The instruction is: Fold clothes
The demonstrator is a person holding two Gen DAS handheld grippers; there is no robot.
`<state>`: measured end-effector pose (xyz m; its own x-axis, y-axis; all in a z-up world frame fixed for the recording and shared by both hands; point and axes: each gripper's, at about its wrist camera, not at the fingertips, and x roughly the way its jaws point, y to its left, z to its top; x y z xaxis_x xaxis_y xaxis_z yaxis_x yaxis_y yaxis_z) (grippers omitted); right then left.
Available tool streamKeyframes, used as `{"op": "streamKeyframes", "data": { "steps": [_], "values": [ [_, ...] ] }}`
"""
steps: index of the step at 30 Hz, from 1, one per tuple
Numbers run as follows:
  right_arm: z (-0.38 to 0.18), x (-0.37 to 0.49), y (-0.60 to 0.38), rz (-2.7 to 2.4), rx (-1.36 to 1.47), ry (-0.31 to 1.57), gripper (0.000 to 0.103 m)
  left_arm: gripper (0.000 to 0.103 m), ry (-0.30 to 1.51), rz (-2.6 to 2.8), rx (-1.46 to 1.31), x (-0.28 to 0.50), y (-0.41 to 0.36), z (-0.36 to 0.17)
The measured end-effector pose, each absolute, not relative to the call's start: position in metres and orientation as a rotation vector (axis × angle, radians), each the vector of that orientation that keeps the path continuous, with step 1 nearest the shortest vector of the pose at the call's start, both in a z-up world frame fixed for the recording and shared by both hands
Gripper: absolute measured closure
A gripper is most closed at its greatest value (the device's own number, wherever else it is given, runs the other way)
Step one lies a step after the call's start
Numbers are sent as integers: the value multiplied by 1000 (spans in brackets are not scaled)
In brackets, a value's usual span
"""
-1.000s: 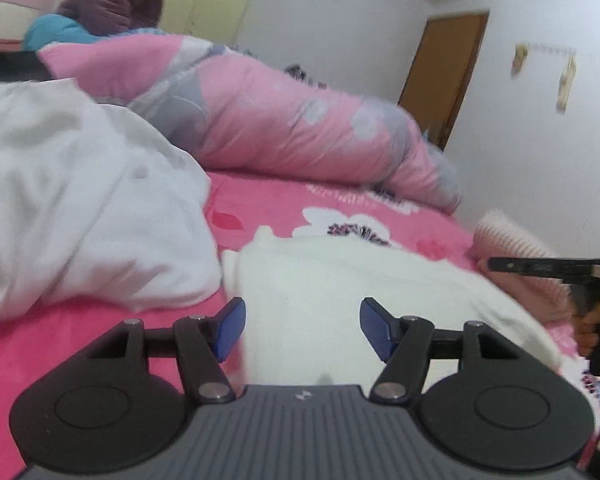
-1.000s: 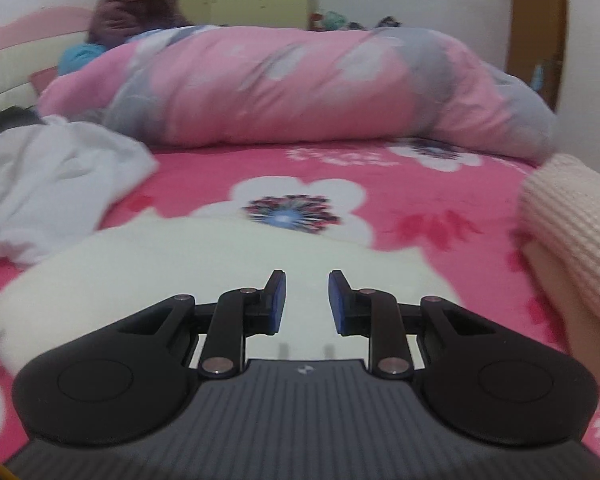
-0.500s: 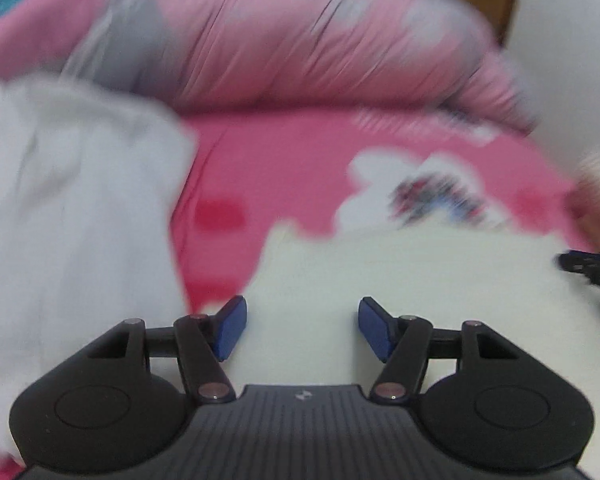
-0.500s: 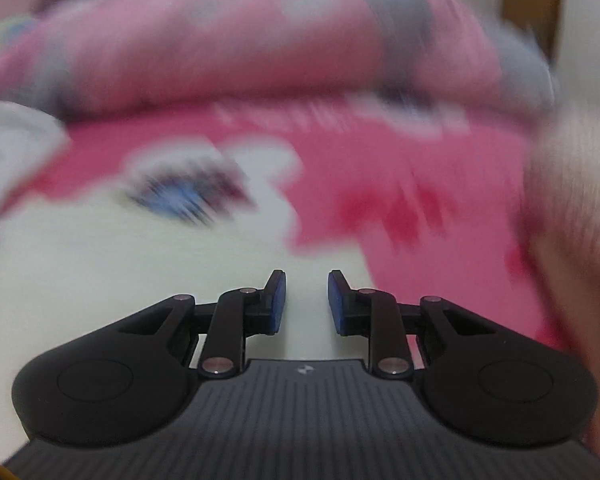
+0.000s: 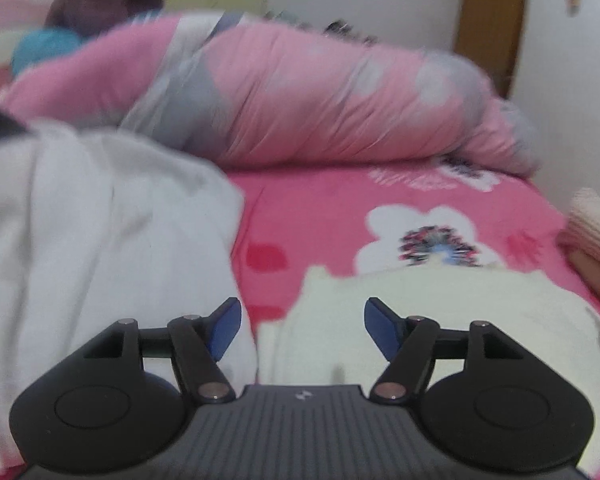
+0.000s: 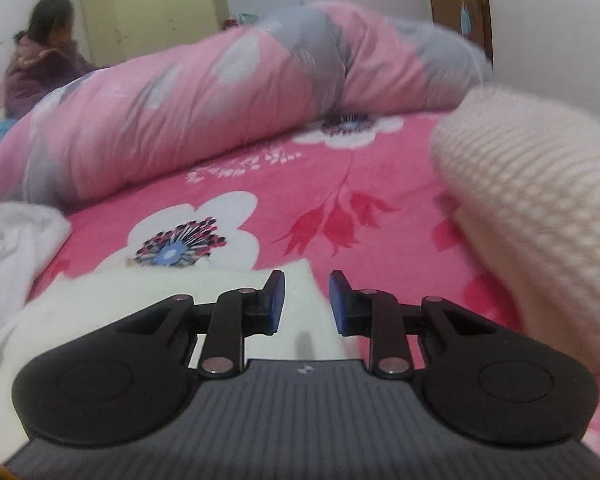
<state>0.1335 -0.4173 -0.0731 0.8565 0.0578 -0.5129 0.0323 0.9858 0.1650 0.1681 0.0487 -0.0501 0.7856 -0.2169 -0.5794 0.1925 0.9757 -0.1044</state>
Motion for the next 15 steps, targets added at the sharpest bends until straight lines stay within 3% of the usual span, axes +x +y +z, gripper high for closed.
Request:
{"op": "streamKeyframes", "data": {
  "steps": [3, 10, 15],
  "values": [
    [-71, 95, -409, 49, 149, 523, 80, 33, 635, -290, -19, 134, 41, -51],
    [-136, 52, -386, 49, 83, 580, 81, 30, 742, -261, 50, 102, 18, -105],
    [-101, 46, -373, 14, 51, 588, 79, 29, 755, -229, 55, 101, 13, -99]
  ]
}}
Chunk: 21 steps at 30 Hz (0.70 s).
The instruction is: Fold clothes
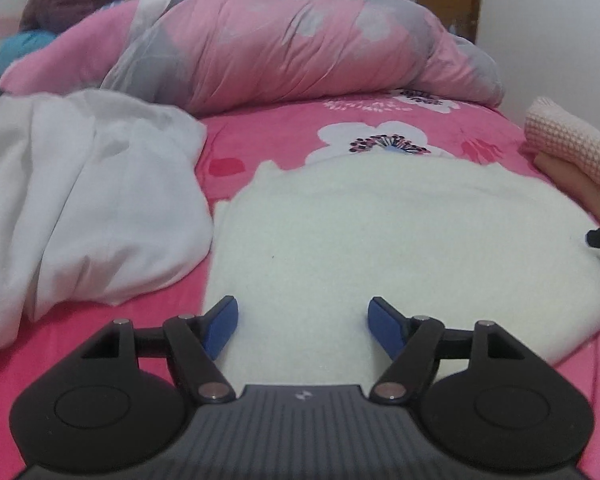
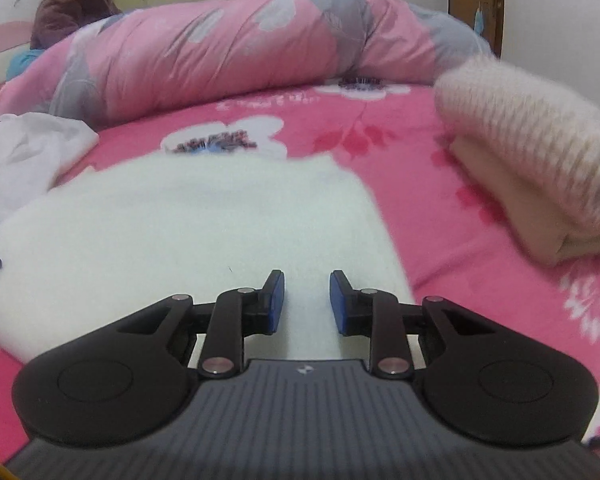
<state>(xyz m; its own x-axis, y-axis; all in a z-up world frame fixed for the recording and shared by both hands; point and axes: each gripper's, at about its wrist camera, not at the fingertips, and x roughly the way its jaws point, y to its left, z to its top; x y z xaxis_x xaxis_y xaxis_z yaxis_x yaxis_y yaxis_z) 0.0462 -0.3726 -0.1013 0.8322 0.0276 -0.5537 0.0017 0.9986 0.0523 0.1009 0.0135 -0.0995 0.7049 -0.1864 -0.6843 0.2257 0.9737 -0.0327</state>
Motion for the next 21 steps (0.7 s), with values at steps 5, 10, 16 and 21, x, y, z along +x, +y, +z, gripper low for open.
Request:
{"op": "streamKeyframes", "data": {
  "steps": [5, 10, 16, 21],
  "values": [
    [-89, 13, -360, 53, 51, 531, 77, 20, 796, -202, 51, 91, 10, -97],
    [-120, 13, -354, 26, 7, 606, 76, 13, 820, -175, 75, 88, 2, -98],
    [-102, 1, -361, -9, 17, 566, 75, 11, 848, -146, 81, 87, -3, -97],
    [-127, -8, -371, -16, 53, 584, 74, 7, 860, -121, 121, 86, -12, -97]
  ]
}}
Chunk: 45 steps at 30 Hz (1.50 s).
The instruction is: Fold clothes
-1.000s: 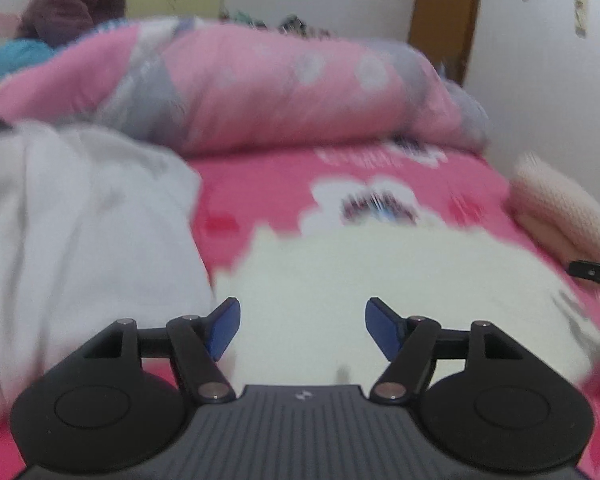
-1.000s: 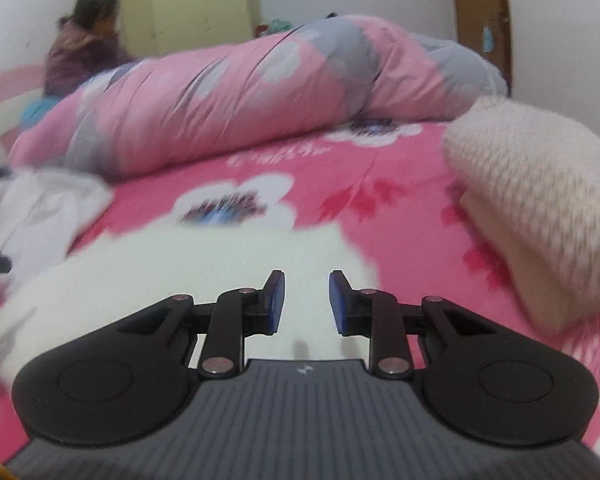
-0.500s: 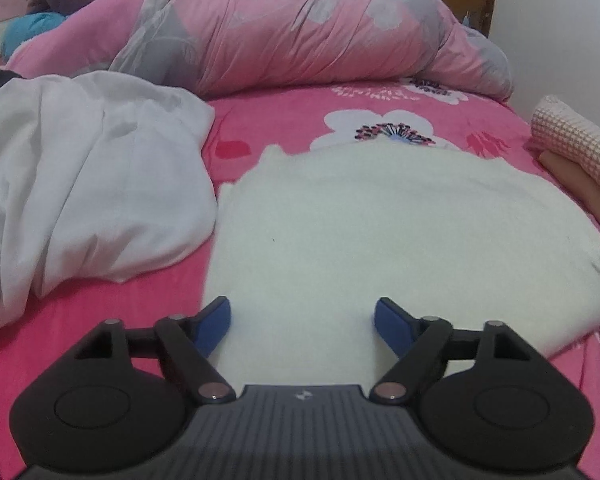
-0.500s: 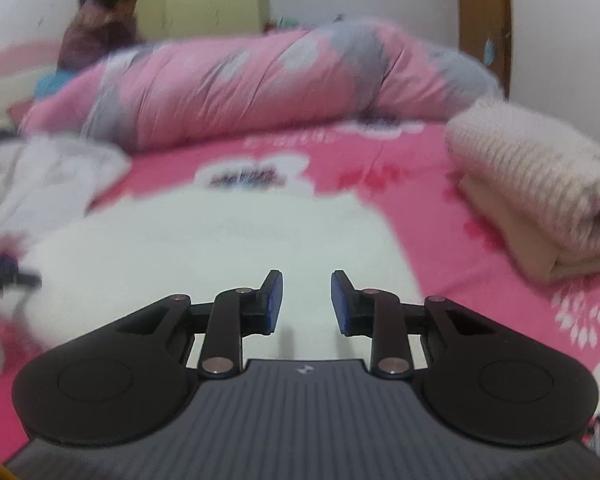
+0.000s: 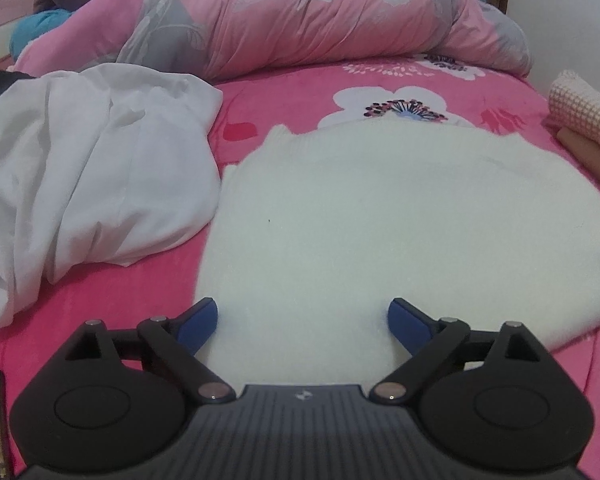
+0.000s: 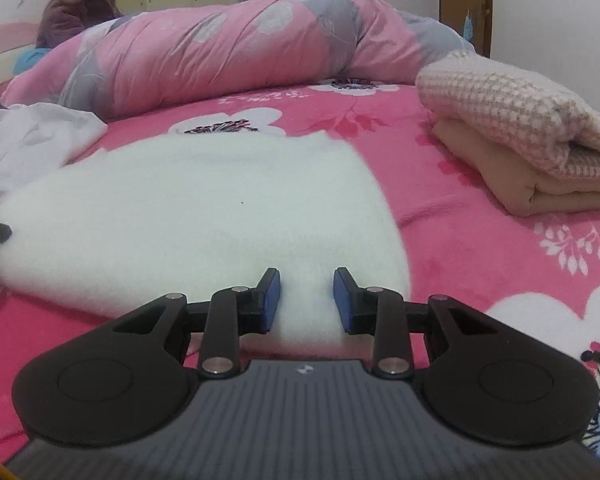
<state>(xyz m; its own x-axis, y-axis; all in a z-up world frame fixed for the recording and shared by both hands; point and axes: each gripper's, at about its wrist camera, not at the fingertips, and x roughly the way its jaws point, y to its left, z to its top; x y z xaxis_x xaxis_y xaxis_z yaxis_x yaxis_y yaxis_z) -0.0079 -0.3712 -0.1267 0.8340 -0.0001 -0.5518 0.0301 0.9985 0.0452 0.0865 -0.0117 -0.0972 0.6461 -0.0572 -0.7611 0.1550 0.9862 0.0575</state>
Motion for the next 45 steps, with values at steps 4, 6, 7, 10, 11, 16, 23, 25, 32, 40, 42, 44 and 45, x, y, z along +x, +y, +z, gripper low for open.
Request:
{"op": "streamKeyframes", "data": {
  "steps": [4, 6, 7, 10, 11, 16, 23, 25, 32, 40, 42, 44, 45],
  "values": [
    [-127, -8, -369, -19, 47, 577, 73, 3, 862, -93, 139, 85, -17, -99],
    [-129, -10, -368, -16, 43, 569, 73, 0, 860, -77, 145, 84, -18, -100],
    [-129, -11, -368, -16, 42, 565, 73, 0, 860, -70, 148, 84, -19, -100],
    [-131, -13, -367, -15, 37, 553, 73, 0, 860, -51, 159, 83, -21, -100],
    [-132, -13, -367, -16, 36, 549, 73, 0, 859, -46, 162, 82, -22, -100],
    [-133, -14, -364, -23, 30, 528, 72, 0, 856, -24, 189, 80, -28, -100],
    [-136, -16, -368, -17, 46, 510, 72, 0, 856, -6, 206, 79, -31, -100],
    [-136, -16, -368, -16, 47, 505, 72, 0, 854, 0, 211, 79, -33, -100],
    [-137, -18, -369, -13, 55, 492, 72, 0, 852, 15, 225, 76, -36, -100],
    [-139, -20, -369, -15, 58, 479, 72, 0, 853, 24, 234, 75, -38, -100],
    [-139, -20, -369, -15, 59, 477, 72, 0, 854, 24, 234, 75, -38, -100],
    [-139, -21, -369, -15, 60, 474, 72, 0, 854, 24, 233, 75, -38, -100],
    [-139, -21, -369, -15, 61, 473, 72, 0, 854, 24, 233, 75, -38, -100]
  ]
}}
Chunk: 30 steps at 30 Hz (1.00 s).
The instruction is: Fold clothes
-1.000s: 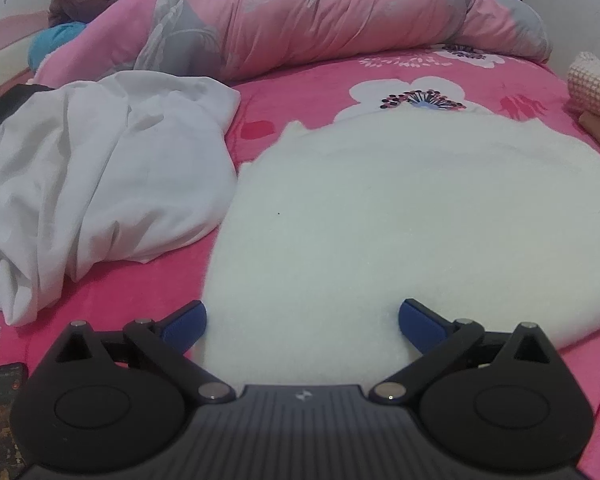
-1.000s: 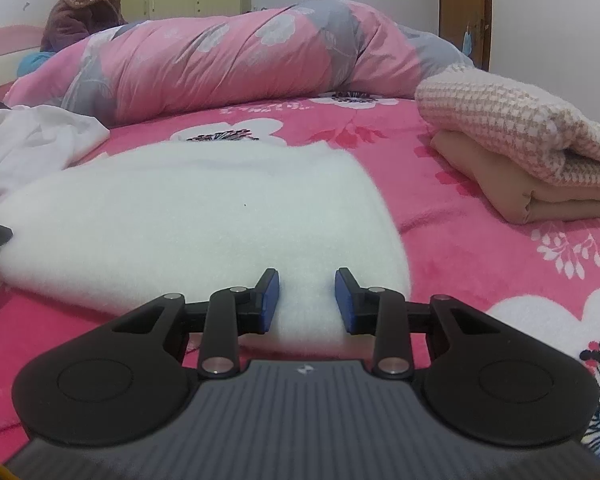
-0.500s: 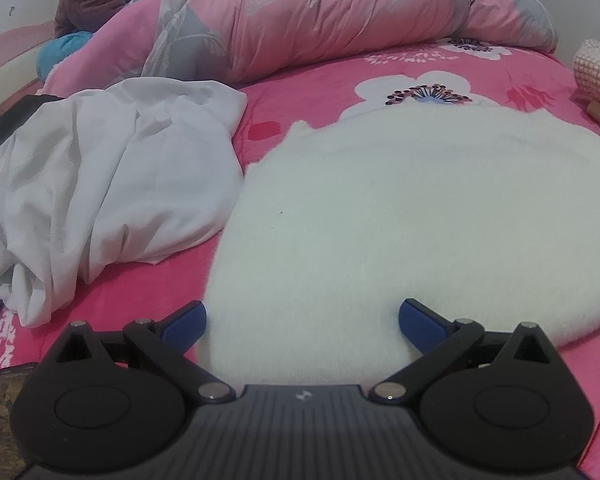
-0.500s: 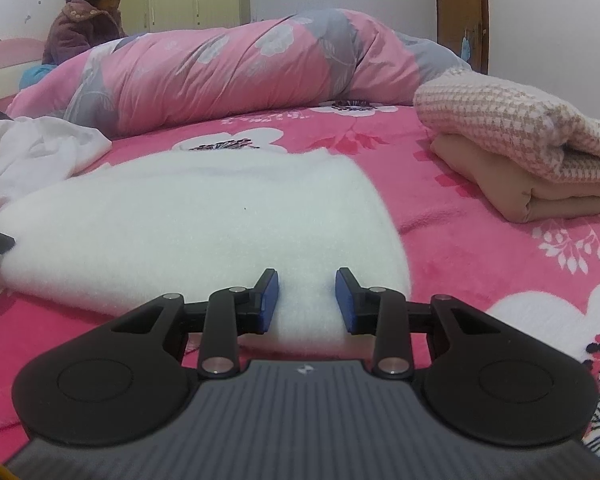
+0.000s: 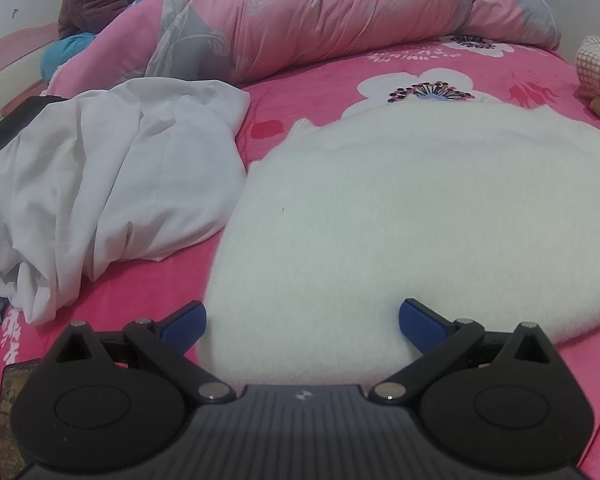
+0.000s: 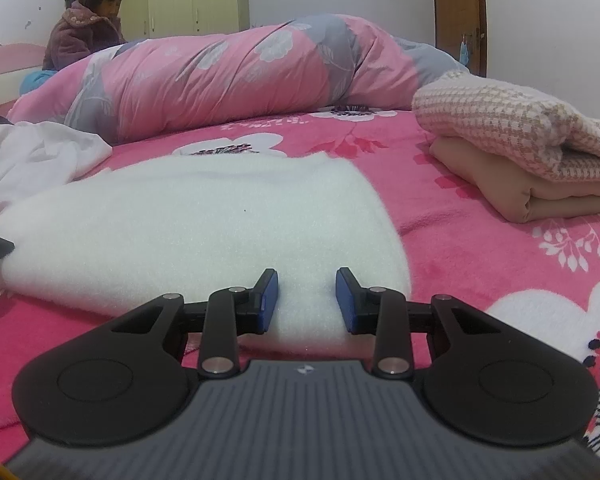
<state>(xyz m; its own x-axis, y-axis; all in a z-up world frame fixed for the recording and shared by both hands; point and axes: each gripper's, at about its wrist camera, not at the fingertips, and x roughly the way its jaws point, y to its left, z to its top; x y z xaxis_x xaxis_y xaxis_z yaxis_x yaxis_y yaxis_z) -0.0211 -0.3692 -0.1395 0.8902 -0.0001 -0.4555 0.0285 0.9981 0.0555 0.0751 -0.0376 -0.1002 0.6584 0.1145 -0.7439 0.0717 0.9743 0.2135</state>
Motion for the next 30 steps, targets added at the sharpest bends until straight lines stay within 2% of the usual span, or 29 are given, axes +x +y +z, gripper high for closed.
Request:
{"op": "streamKeyframes", "data": {
  "steps": [30],
  "values": [
    [-142, -22, -371, -19, 83, 451, 70, 0, 782, -71, 68, 53, -5, -112]
  ]
}}
